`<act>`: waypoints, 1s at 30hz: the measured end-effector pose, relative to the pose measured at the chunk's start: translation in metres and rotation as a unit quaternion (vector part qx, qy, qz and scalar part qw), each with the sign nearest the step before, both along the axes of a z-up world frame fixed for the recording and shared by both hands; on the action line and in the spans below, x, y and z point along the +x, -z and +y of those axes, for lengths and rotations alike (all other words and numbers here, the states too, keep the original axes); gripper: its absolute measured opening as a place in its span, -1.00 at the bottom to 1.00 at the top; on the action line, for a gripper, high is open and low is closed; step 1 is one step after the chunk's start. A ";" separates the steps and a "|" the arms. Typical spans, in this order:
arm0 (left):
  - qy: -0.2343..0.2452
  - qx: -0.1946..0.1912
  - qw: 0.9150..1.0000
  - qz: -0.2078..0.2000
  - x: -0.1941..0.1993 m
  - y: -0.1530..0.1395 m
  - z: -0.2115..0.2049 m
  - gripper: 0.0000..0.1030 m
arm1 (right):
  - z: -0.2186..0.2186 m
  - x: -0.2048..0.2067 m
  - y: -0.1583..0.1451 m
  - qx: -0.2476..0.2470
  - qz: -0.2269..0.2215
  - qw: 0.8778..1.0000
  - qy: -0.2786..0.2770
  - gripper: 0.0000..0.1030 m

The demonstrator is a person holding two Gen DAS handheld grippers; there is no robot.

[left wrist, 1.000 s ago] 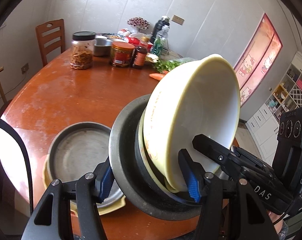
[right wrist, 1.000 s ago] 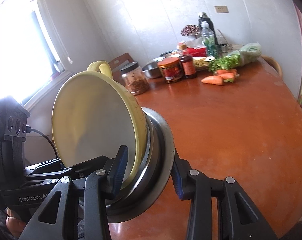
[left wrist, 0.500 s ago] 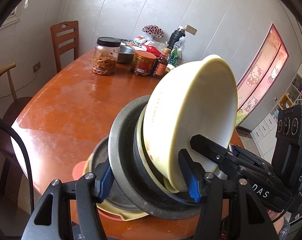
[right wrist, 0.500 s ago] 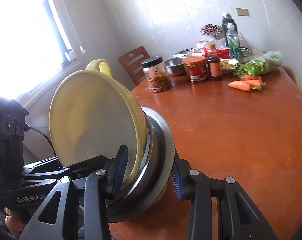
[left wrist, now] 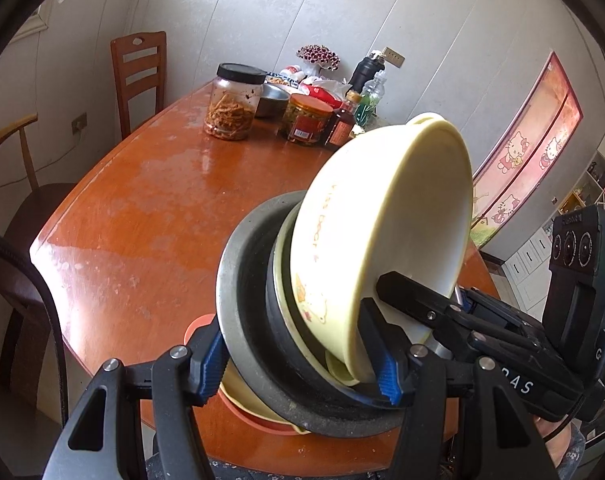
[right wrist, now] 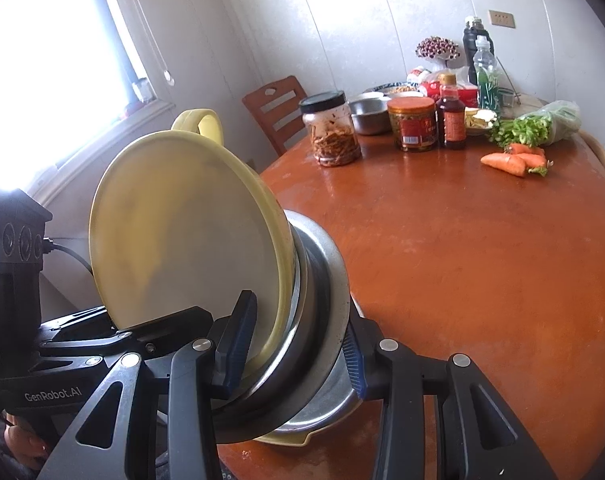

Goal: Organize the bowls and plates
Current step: 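Lift the nested bowl stack with both grippers and carry it toward the grey pan stack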

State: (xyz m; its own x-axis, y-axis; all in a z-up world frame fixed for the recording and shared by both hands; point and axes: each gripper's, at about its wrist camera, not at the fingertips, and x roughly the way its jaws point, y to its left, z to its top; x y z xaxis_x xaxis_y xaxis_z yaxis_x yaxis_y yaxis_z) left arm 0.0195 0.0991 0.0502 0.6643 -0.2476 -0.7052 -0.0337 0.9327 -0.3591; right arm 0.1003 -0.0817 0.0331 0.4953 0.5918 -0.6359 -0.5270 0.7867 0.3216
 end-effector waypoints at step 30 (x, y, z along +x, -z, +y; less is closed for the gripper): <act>0.006 -0.001 0.999 0.032 0.002 0.035 -0.008 0.18 | -0.004 0.000 0.037 -0.015 0.028 0.999 -0.002 -0.19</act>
State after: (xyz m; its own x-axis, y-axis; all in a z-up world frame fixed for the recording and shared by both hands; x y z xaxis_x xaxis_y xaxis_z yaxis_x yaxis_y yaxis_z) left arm 0.0211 0.0911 0.0154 0.6155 -0.2559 -0.7455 -0.0462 0.9325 -0.3582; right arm 0.1004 -0.0862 -0.0042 0.4559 0.5740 -0.6802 -0.5119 0.7943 0.3272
